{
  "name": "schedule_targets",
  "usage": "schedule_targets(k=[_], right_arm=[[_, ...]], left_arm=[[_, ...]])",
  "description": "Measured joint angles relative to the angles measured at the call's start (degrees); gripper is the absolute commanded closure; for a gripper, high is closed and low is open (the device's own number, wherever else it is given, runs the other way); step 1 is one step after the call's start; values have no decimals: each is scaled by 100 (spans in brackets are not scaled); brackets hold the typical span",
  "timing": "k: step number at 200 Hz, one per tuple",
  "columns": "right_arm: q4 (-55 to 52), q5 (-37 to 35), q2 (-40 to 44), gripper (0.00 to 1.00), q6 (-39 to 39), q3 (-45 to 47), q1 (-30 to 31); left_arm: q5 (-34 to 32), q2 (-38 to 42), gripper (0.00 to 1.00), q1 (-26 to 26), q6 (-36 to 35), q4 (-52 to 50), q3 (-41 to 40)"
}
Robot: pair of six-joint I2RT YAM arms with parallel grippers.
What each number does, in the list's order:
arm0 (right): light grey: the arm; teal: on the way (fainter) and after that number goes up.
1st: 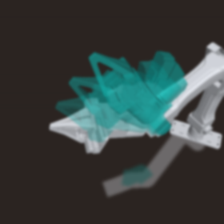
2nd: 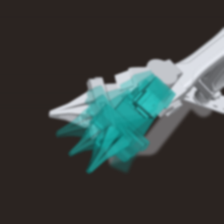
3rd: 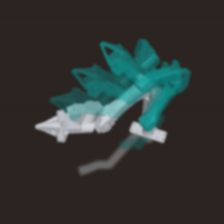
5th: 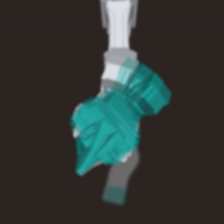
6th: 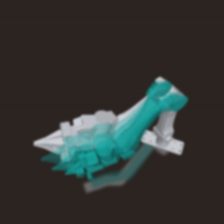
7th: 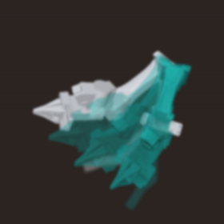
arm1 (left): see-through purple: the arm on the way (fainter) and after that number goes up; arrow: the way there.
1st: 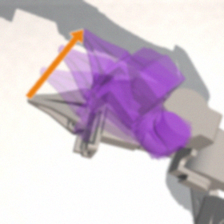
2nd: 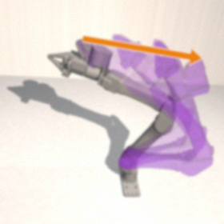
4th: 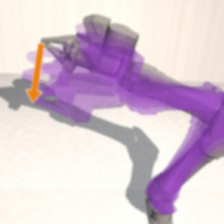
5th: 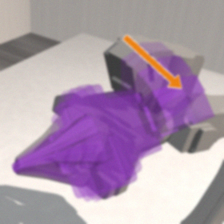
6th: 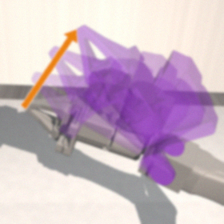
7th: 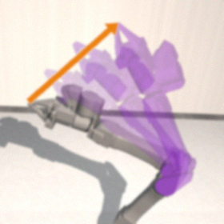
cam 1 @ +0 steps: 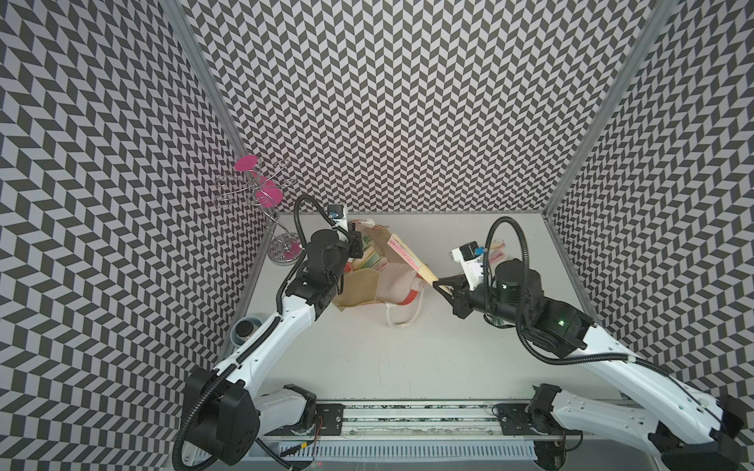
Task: Take out the folding fans from the tote bags
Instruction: Pick up the folding fan from the canvas bag, then place the folding fan at the center of the board.
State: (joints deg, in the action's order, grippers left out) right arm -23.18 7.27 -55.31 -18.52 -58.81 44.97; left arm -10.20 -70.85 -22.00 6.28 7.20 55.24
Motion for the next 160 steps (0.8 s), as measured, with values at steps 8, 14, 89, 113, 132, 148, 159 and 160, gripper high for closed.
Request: schedule_targets(k=[8,14,89,113,132,148,159,160], right_arm=[[-33,101,131,100,-9,22,-173],[-61,190,238,100,-15,50,-319],[-164,1322,656,100,-168,179,-1574],[-238,1547,704,100,-238,308,-2092],[-295,1718,723,100,-306,511,-2618],[-310,1963,721,100,-389,796,-3152],[-306,2153,695,100,-468,1060,-3526],[-302,2170,688,100,-487,1097,-3580]], left_arm=[[2,-39,100,17,-11,2,15],[2,-70,100,33,-20,9,26],[42,-131,100,162,-85,17,114],[57,-131,100,190,-85,17,114],[101,-131,100,190,-79,17,114],[170,-129,100,190,-59,17,114],[225,-122,100,190,-42,17,114],[229,-122,100,190,-39,17,114]])
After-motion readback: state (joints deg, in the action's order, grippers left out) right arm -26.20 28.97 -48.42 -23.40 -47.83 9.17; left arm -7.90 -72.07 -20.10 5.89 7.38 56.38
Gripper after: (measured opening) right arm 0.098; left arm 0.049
